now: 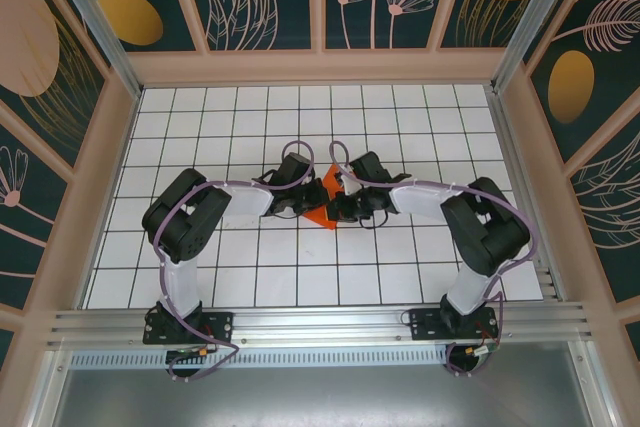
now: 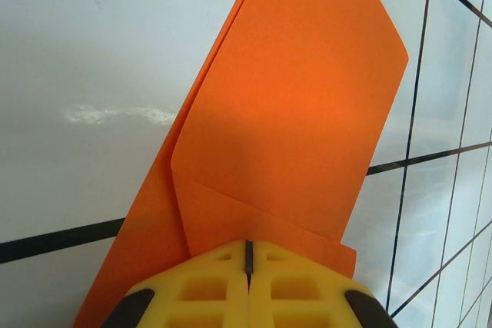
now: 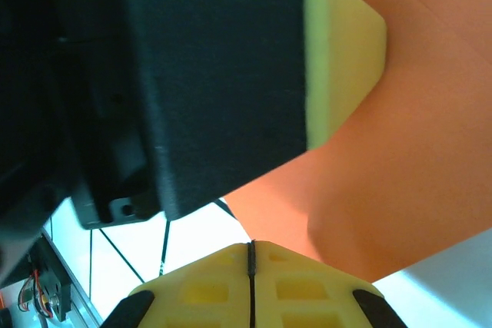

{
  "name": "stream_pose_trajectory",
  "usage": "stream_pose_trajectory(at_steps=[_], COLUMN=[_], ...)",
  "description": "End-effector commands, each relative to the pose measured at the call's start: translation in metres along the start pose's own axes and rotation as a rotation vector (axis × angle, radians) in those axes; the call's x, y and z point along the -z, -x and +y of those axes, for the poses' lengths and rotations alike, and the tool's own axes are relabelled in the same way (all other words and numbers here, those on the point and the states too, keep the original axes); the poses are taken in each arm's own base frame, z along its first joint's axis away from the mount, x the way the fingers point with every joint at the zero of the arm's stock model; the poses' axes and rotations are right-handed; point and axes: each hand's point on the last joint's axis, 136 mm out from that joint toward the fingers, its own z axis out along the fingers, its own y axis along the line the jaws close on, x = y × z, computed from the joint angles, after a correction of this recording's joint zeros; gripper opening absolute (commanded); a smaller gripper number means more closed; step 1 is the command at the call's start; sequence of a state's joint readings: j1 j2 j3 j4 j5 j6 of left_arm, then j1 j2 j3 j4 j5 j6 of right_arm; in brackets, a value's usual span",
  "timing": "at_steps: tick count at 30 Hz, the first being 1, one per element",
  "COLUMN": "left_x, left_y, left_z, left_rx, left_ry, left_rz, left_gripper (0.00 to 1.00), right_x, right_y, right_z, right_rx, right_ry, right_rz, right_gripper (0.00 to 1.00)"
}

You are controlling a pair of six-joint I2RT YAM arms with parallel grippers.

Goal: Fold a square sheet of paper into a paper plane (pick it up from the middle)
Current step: Fold the triangle a second time at the center of the table.

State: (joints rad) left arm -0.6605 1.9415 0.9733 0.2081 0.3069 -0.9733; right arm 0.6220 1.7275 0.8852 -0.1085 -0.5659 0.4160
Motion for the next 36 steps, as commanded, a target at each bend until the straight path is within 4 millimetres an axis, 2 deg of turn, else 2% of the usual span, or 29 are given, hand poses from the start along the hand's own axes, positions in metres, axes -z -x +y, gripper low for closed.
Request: stream_pose_trajectory(at_steps=[1,16,26,31,36], left_x=[-0.004,-0.004,-0.003,-0.002,-0.002], left_y=[-0.018,-0.019,-0.020,-0.021,-0.022], left_z=[0.046,0.054,0.056,0.058,0.060], left_rx=[0.044,0.074,0.084,0.087,0.092], left_ry=[0.146,0.177,0.179,0.182,0.184], left_rz=[0.039,0.035,0.028,0.029,0.029], left_gripper=[0.08,0.08,0.07,0.07,0.07], right_x=[-0.008,-0.017,-0.019,-0.016,-0.008], right_y=[0.002,-0.026,-0.045,-0.061,-0.069], right_z=[-0.006,-0.028,-0.032,-0.035,-0.029], right_rx=[-0.016,-0.027,-0.027,-0.026,-0.022], right_ry=[-0.022,-0.063,-0.050,-0.043,-0.016], right_rz=[-0.001,0.081,0.139,0.172,0.179], right_gripper=[0.09,0.09,0.09,0.09,0.08])
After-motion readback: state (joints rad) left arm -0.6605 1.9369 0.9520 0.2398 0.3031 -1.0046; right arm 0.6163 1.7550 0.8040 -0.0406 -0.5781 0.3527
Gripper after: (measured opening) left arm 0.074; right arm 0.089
